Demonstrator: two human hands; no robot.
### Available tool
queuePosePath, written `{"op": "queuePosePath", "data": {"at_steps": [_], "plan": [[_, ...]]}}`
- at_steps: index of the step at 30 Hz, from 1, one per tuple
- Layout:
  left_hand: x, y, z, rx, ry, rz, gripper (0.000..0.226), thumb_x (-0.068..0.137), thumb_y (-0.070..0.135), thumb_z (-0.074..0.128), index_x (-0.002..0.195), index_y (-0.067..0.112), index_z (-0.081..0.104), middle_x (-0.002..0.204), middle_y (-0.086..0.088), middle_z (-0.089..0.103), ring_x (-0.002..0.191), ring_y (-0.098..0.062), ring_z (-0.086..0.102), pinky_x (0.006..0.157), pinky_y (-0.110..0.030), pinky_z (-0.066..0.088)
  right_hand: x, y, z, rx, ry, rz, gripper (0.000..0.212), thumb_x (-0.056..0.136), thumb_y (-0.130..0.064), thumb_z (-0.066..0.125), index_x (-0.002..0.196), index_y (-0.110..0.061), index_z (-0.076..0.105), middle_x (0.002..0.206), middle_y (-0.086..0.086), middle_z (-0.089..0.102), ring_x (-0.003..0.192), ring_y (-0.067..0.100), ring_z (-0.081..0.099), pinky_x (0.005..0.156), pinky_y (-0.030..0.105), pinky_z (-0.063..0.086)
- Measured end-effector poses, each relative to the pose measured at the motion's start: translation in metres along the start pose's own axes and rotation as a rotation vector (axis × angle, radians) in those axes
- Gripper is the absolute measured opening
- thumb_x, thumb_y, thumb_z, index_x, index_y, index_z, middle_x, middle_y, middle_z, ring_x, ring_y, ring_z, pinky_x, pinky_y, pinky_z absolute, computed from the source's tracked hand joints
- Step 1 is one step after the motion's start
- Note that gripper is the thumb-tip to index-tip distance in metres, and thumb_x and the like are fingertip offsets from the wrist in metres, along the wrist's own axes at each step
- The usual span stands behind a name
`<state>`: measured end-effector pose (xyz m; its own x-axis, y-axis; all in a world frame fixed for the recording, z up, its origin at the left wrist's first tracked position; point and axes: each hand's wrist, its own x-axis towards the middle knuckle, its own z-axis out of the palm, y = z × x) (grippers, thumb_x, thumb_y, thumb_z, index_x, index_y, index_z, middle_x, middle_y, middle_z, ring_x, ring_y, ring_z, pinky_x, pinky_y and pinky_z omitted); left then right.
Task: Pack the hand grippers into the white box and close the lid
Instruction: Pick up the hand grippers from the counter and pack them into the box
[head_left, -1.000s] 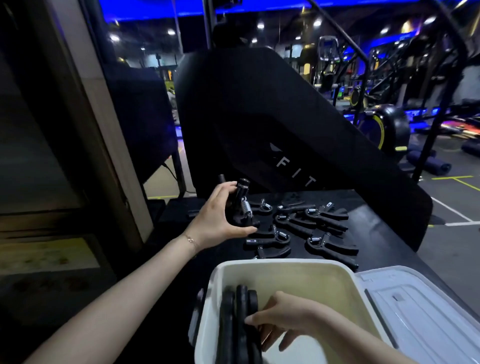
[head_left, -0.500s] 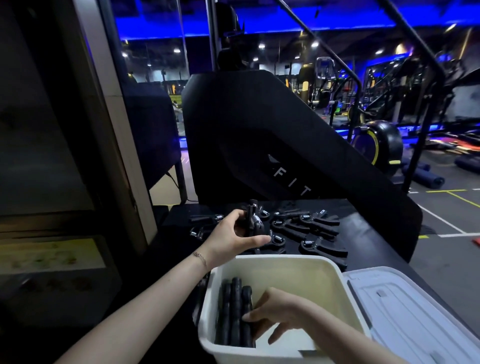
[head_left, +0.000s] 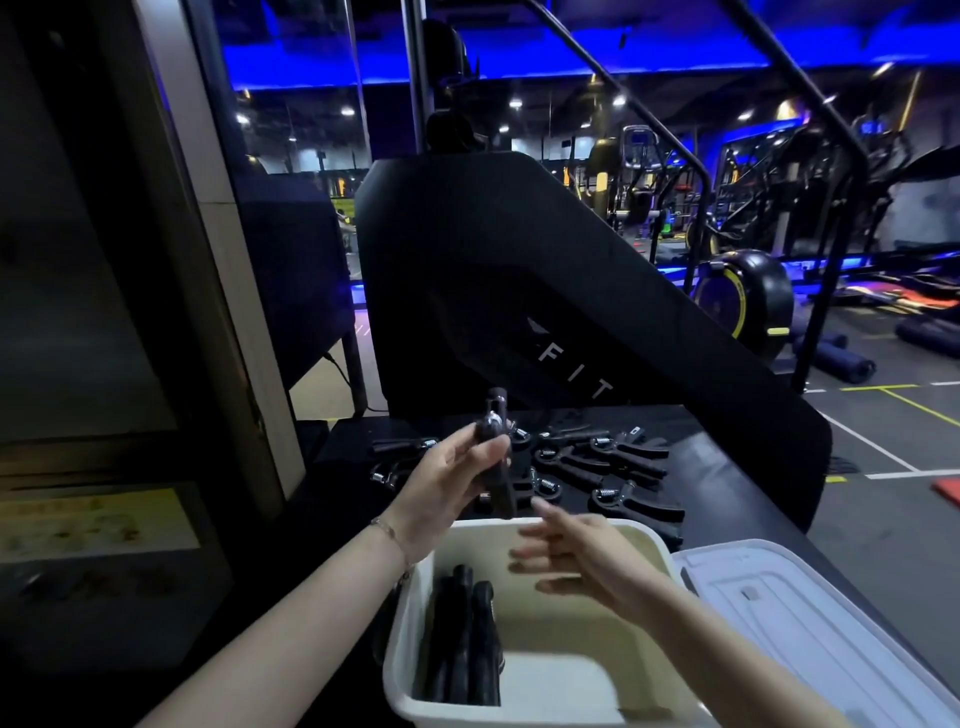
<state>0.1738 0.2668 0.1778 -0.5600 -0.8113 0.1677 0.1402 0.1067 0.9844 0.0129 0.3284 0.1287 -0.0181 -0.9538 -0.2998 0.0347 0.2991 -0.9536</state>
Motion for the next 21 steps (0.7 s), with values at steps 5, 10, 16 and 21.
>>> {"op": "queuePosePath", "data": {"at_steps": [5, 10, 16, 21], "plan": [[0.001, 0.013, 0.009, -0.283, -0.065, 0.015, 0.065, 0.064, 0.028, 0.074, 0.117, -0.002, 0.052, 0.112, -0.01, 0.062, 0.116, -0.032, 0.059, 0.098, -0.036, 0.049, -0.013, -0.014, -0.002, 0.411, -0.116, -0.075, 0.039, 0.091, -0.036, 0.051, 0.111, -0.004, 0.058, 0.111, 0.016, 0.07, 0.101, 0.029, 0.068, 0.08, 0.04, 0.054], [-0.003, 0.013, 0.012, -0.375, -0.111, 0.015, 0.053, 0.075, 0.01, 0.062, 0.122, -0.011, 0.048, 0.124, -0.027, 0.058, 0.12, -0.035, 0.054, 0.102, -0.036, 0.045, -0.013, -0.021, -0.007, 0.758, -0.066, -0.259, 0.043, 0.081, -0.023, 0.056, 0.118, 0.0, 0.056, 0.1, 0.013, 0.073, 0.087, 0.02, 0.072, 0.07, 0.035, 0.061], [-0.013, 0.005, 0.016, -0.29, 0.026, -0.06, 0.025, 0.091, -0.01, 0.043, 0.115, -0.011, 0.049, 0.114, -0.028, 0.061, 0.096, -0.025, 0.064, 0.081, -0.028, 0.056, -0.019, -0.039, -0.012, 0.702, -0.013, -0.425, 0.029, 0.084, -0.017, 0.057, 0.107, -0.001, 0.06, 0.106, 0.019, 0.07, 0.094, 0.034, 0.069, 0.088, 0.045, 0.054], [-0.011, 0.01, 0.01, -0.01, 0.07, -0.152, 0.019, 0.09, -0.008, 0.043, 0.106, -0.003, 0.052, 0.082, -0.01, 0.059, 0.063, -0.009, 0.064, 0.062, -0.023, 0.055, -0.033, -0.052, -0.001, 0.392, 0.203, -0.55, 0.02, 0.089, -0.016, 0.06, 0.102, -0.001, 0.058, 0.094, 0.016, 0.072, 0.084, 0.029, 0.071, 0.075, 0.045, 0.059]]}}
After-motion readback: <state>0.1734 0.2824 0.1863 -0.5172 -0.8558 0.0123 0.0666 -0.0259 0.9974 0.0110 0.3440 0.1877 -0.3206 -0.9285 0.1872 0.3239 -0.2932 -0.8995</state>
